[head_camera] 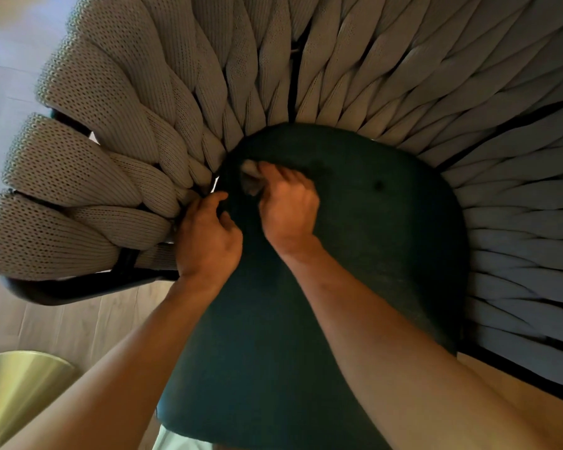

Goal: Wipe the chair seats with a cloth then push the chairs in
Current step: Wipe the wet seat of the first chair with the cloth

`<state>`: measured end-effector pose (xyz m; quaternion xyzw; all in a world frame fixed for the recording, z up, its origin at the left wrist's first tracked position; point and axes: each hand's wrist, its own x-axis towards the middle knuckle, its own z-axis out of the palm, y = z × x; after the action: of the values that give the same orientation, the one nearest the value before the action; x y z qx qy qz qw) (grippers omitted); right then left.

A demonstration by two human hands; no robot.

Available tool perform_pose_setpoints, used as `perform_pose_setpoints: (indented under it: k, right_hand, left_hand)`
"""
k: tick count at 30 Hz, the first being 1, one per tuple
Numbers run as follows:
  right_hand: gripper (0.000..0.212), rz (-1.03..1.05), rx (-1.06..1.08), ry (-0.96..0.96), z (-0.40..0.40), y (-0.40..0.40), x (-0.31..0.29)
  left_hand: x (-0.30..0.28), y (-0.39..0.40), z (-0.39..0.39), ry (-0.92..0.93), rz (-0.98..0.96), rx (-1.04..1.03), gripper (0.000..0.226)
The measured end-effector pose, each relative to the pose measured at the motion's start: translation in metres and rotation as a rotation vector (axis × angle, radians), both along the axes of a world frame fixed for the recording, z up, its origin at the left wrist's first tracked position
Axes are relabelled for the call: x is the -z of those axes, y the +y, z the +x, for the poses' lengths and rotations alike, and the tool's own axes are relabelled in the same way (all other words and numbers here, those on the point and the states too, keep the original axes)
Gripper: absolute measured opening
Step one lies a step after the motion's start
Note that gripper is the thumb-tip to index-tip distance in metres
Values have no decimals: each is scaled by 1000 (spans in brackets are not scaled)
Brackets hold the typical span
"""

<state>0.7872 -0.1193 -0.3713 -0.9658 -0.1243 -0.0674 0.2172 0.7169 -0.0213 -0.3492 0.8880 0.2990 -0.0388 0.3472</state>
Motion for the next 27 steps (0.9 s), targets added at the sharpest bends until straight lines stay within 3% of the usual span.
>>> perform_pose_setpoints:
  k: [4,9,18,27]
  right_hand:
    - [22,-1,-58,63,7,36,-3]
    - [22,-69,-95,16,9,16,-1]
    - [30,-220,9,-51,12,-102,-1]
    - [30,-355,169,38,14,-234,-6]
  left_hand:
    - [1,-2,-3,-29,-21,-39,41]
    - [0,-1,0,-19,-17,-45,39]
    - [-1,-15,-5,58,118,110,51]
    - [1,-12,1,46,160,190,55]
